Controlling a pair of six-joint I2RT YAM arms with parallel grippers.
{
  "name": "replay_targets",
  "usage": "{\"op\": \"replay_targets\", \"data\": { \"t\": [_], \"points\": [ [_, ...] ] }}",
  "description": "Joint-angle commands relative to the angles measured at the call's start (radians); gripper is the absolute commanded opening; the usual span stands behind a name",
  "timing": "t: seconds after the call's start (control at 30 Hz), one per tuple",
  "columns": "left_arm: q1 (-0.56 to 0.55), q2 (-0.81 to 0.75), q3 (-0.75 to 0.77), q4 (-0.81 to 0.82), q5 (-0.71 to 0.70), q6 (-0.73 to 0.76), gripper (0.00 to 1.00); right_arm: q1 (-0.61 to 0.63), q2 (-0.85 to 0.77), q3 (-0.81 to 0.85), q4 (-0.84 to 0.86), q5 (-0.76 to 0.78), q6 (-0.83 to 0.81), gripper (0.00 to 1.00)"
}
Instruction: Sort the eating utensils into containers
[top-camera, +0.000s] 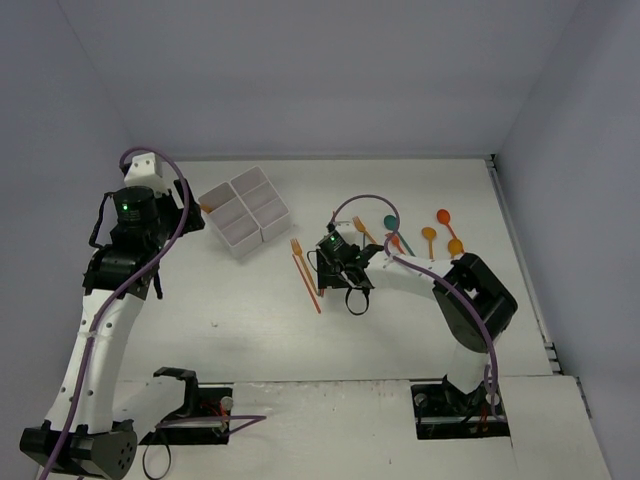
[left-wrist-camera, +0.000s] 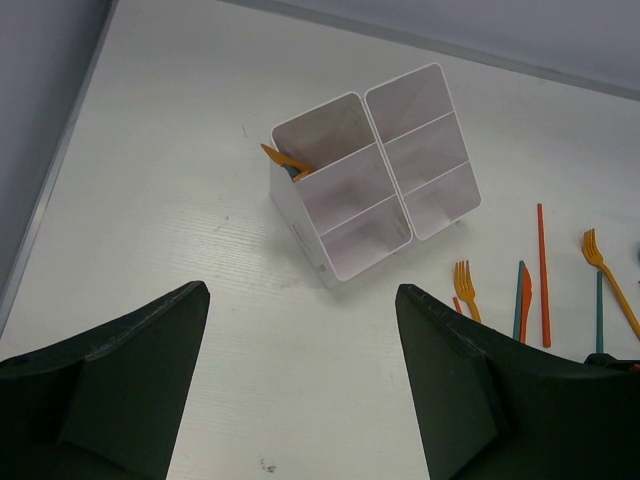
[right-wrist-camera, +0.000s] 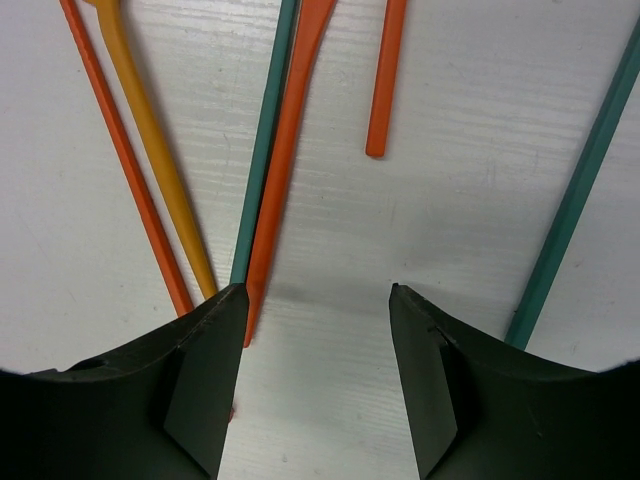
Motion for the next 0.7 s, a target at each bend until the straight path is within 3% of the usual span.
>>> {"op": "replay_targets", "data": {
  "t": [0.0, 0.3, 0.67],
  "points": [
    [0.005, -0.005, 0.017, 0.031, 0.017, -0.019, 0.73, 0.004, 0.002, 0.041, 0.001, 0.074, 0.026, 0.56],
    [0.006, -0.004, 0.018, 0.030, 0.026, -0.022, 0.73, 0.011, 0.042, 0.048, 0.002, 0.087, 0.033, 0.54],
    [0.006, 0.002, 0.025, 0.030, 0.032, -0.025, 0.73, 0.015, -0.028, 0.063, -0.015, 0.143, 0.030, 0.52]
  ]
}}
